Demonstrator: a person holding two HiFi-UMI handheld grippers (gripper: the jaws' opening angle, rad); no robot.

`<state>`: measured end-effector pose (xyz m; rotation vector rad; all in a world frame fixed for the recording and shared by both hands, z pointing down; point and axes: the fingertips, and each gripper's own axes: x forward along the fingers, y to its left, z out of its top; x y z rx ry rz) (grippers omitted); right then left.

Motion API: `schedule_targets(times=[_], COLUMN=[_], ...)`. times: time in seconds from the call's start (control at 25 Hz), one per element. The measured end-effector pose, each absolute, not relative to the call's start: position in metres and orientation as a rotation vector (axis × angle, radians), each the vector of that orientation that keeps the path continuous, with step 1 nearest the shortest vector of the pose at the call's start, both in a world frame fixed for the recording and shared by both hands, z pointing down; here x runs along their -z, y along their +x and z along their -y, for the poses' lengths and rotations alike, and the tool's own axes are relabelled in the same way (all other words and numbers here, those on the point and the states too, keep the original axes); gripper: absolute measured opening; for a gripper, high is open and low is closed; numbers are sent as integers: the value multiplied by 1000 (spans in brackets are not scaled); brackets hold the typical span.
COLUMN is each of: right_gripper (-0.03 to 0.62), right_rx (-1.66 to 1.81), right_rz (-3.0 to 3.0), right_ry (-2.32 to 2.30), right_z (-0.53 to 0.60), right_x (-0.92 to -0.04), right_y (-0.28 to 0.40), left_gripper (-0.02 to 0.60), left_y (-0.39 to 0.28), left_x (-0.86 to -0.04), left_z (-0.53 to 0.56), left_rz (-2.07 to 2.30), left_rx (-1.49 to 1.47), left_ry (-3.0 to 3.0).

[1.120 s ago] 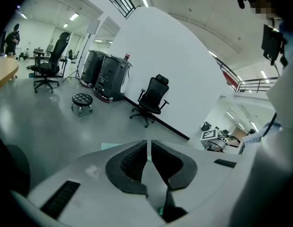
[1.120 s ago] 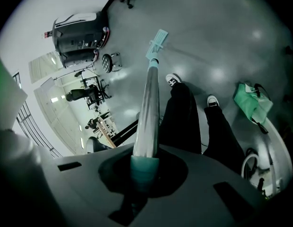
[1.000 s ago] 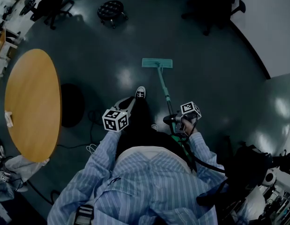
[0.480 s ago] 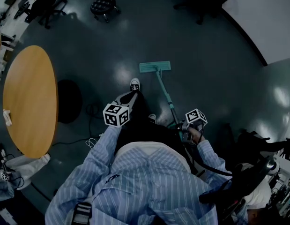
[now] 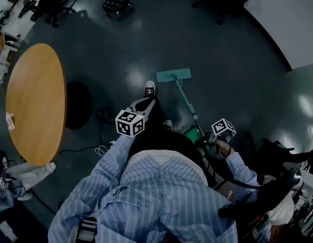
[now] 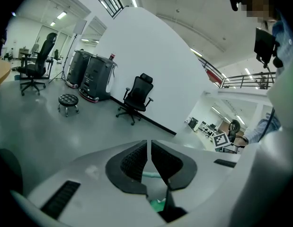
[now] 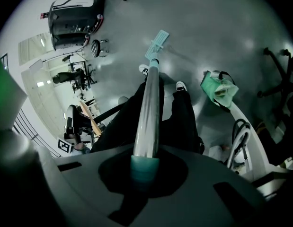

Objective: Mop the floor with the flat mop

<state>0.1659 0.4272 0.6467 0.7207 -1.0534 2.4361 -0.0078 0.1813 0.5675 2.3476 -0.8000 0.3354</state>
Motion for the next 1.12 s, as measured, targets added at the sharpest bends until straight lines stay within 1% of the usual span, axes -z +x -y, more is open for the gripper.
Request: schedule_targets(times=[0.6,1.12], right_gripper=[17,17], right_rx=[-2423,-2402], right_rz=[1083,1093], right_ry=[676,684], right_z=[-372,-233], right_x=[-652,-660], right_y=[142,137], left_gripper=[31,31], left_y=[-28,-39], left_x=[-574,-578], left_z=[-151,-41], left_rz=[855,868], left_rx=[-322,-356], left_ry=[2320,2281])
